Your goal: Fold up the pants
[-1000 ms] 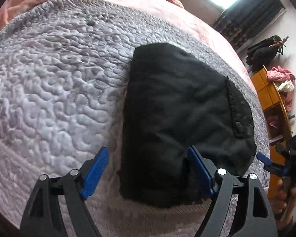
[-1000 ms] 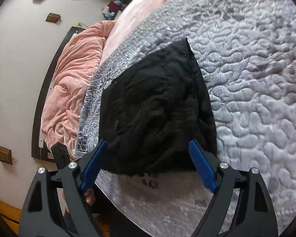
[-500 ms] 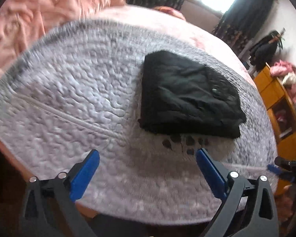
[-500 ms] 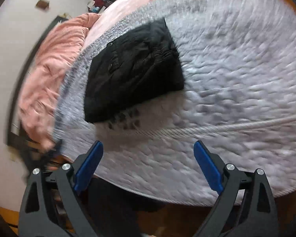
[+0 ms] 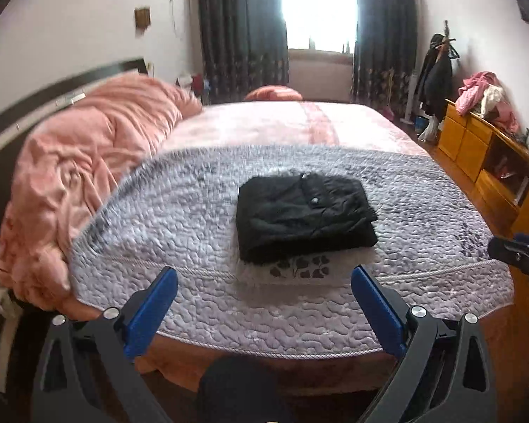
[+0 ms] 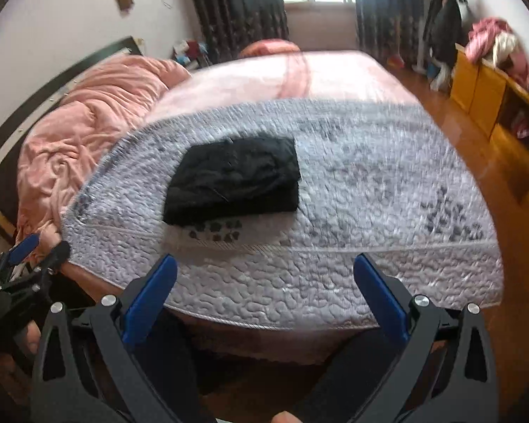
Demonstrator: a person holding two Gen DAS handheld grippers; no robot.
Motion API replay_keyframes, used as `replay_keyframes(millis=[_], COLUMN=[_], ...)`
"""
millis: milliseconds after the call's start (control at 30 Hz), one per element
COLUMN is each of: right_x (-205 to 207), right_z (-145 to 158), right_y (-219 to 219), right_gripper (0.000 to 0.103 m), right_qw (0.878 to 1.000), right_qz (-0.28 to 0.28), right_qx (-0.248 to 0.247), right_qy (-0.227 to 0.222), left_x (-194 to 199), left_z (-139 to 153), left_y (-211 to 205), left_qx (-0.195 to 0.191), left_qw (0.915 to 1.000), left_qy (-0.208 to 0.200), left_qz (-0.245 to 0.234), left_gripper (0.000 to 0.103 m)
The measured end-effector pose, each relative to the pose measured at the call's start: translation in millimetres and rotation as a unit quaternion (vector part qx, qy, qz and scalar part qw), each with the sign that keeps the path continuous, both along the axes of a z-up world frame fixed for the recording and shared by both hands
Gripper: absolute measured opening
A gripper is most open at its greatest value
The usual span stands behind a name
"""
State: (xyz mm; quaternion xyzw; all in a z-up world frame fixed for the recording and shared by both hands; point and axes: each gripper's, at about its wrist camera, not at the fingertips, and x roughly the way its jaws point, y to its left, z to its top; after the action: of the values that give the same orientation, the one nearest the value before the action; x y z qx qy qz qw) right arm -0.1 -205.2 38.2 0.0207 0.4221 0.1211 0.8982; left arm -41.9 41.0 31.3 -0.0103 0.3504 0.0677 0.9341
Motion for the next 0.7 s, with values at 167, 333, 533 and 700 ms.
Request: replay_keyframes(millis=[167,333,533,700], right_x=[-37,-69,-88,-93], right_z=[36,60,65,64], right_y=[9,13,20,22], right_gripper=[0.1,0.1,0.1,0.1], right_qw=[0.998,0.996,0.995,0.994], right_qz=[-0.003,0.001,0.004,-0.002], right_qx=[-0.021,-0.027,-0.04,-0.045], right_qy=[-0.054,-0.083,-0.091,-0.095], left_x=[-34,-62,-81,-86], left_z=[33,52,61,55], left_y=[-15,-17,-15,-15], left_qx=[-0.023,-0.033,-0.036,-0.036], left_qw=[0.9994,0.9986,0.9981,0.9985], left_qy=[-0.026,-0.041,-0.047,-0.039], left_qz=[-0.004,0.007,0.012,0.011], left_gripper=[0.099,0.099,0.099,0.099])
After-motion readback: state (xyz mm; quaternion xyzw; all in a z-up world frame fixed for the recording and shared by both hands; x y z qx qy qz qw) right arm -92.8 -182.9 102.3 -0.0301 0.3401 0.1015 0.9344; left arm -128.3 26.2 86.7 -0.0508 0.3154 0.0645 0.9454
